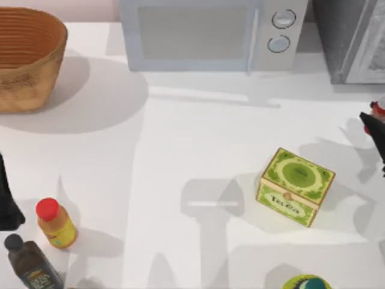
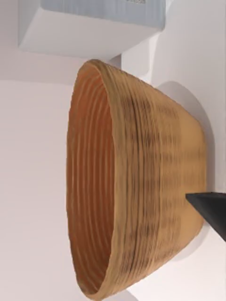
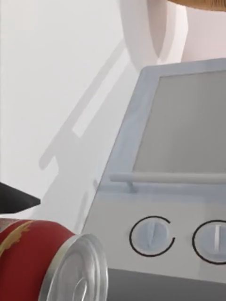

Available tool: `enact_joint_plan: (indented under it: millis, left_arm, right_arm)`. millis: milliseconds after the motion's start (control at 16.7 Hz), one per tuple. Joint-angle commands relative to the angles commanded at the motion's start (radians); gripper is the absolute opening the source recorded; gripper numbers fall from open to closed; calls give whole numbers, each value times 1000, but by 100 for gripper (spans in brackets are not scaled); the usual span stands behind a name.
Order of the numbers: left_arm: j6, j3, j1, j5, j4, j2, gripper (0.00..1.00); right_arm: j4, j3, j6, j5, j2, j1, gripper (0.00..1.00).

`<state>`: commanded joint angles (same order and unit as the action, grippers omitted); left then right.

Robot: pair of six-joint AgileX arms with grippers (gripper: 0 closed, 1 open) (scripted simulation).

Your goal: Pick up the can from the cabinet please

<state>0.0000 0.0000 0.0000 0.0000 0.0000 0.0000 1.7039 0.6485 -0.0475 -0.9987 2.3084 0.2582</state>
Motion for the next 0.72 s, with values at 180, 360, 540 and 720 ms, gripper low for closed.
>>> enact_joint_plan:
  millis: [180, 360, 540, 720]
  left_arm:
    - [0, 0, 0, 0, 0, 0, 100]
    - [0, 0, 0, 0, 0, 0, 100]
    - [0, 0, 0, 0, 0, 0, 100]
    - [0, 0, 0, 0, 0, 0, 100]
  right_arm:
    - [0, 0, 0, 0, 0, 0, 0]
    - [-7, 10, 1, 14, 6, -18, 0]
    - [-26, 51, 4, 55, 31, -56, 0]
    - [-30, 61, 6, 65, 37, -64, 0]
